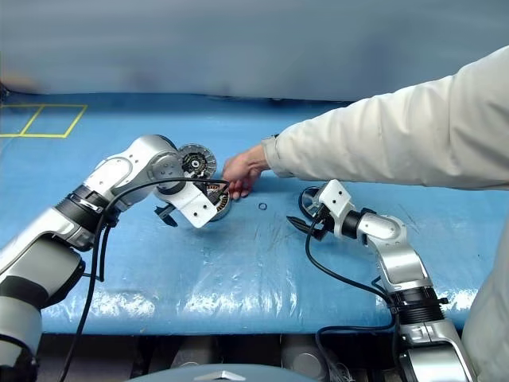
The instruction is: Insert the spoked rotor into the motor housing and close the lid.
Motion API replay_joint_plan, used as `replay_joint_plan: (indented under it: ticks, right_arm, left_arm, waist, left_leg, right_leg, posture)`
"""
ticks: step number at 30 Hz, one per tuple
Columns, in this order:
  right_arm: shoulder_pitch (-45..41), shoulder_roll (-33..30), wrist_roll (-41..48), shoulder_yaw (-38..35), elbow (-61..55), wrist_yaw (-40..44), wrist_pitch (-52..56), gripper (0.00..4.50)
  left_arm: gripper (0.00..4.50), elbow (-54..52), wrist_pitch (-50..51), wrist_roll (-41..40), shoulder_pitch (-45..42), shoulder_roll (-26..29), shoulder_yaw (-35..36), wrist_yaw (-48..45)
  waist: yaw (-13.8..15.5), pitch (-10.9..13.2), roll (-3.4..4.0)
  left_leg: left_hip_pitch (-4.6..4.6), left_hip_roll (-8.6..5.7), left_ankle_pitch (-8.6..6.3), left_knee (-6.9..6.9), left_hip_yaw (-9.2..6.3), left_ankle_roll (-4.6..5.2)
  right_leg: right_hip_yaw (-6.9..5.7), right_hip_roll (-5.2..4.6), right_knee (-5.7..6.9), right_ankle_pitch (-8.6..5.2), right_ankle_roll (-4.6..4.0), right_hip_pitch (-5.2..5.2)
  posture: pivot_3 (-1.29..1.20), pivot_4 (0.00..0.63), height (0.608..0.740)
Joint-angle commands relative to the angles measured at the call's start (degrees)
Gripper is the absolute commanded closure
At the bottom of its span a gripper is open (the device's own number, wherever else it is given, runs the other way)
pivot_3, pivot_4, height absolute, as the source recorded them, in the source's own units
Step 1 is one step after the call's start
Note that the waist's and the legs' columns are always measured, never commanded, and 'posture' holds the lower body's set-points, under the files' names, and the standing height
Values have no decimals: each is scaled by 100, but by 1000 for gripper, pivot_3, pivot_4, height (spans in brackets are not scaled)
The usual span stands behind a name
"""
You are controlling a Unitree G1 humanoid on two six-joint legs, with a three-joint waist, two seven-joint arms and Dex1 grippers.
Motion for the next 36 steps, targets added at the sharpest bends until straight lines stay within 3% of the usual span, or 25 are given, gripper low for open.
replay_joint_plan:
  ticks: [1, 21, 24, 29, 36]
  right_arm:
    - [30, -38, 70, -123, -248, -53, 16, 28]
    - [99, 48, 122, -127, -329, -190, 35, 28]
    - [95, 73, 126, -117, -316, -205, 23, 28]
    - [114, 122, 122, -120, -283, -230, -19, 28]
    - [146, 158, 123, -156, -239, -272, -84, 28]
  left_arm:
    - [0, 162, -106, 71, -109, -41, 83, 38]
    - [0, 647, -339, 298, -360, -216, 431, 1195]
    - [0, 471, -302, 161, -248, -159, 599, 1293]
    - [0, 457, -249, 126, -71, -180, 1046, 2255]
    - [0, -276, 35, -328, 830, 329, 1416, 1950]
  waist:
    - [-4, 0, 0]
    - [-98, 2, 0]
    - [-86, 2, 0]
    - [-32, 2, 0]
    - [-22, 2, 1]
  left_leg:
    - [0, 0, 0, 1, 0, 0]
    - [-2, 2, -10, 6, 0, 18]
    - [-2, 2, -12, 6, -1, 20]
    - [-4, 0, -12, 22, -1, 20]
    - [-4, 1, -12, 29, 0, 20]
  right_leg:
    - [0, 0, 0, 1, 0, 0]
    - [2, 4, 4, 2, -4, -3]
    - [1, 4, 5, 3, -5, -4]
    - [1, 0, 9, 4, -1, 1]
    - [1, 1, 19, 6, 1, -1]
  posture:
    - [0, 150, 740]
    - [0, 150, 740]
    - [0, 150, 740]
    - [0, 150, 740]
    - [0, 150, 740]
